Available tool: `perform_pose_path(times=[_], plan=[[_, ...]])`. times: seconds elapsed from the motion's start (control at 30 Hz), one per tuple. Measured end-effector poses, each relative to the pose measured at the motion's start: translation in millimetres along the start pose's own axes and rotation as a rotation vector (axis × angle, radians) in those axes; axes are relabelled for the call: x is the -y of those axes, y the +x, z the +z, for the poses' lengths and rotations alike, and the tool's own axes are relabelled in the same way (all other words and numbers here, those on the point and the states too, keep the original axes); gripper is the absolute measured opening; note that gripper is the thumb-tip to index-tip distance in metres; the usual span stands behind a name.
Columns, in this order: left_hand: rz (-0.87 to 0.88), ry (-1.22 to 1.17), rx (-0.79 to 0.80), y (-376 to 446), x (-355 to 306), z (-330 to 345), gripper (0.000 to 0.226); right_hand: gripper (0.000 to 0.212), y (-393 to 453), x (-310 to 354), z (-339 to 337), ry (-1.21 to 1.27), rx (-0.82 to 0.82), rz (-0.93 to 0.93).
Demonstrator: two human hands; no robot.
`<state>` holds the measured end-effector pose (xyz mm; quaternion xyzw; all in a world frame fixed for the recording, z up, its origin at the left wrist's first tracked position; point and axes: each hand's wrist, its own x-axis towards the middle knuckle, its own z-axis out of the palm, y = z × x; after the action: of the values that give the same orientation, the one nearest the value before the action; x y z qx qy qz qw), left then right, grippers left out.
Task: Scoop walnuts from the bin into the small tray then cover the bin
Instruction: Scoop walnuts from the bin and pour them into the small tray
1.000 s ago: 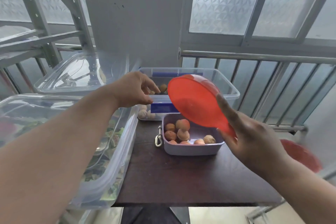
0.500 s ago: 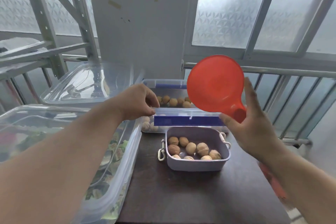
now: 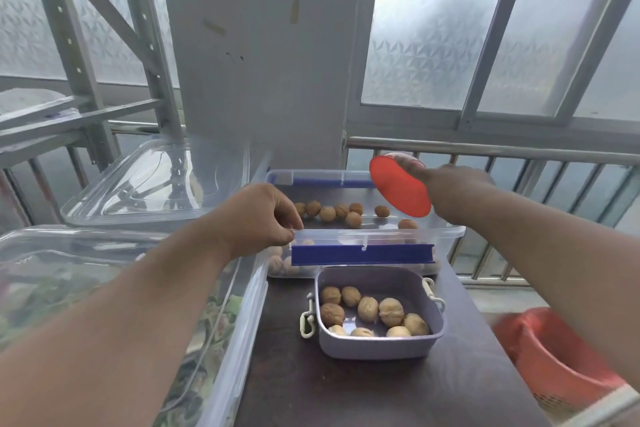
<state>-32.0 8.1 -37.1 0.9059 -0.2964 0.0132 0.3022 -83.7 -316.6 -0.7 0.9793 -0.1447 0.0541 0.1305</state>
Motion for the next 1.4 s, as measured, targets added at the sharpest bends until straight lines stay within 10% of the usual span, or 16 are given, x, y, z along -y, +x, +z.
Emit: perform_pose_path(times=[0.7, 1.4], plan=[[-0.006, -0.02, -0.03, 3, 4, -1, 0.019, 0.103, 30, 28, -22, 0.446, 0.487, -0.306], [-0.023, -0.014, -0.015, -1, 0, -6, 0.058, 0.048, 19, 64, 10, 1.155, 0.468, -0.249]])
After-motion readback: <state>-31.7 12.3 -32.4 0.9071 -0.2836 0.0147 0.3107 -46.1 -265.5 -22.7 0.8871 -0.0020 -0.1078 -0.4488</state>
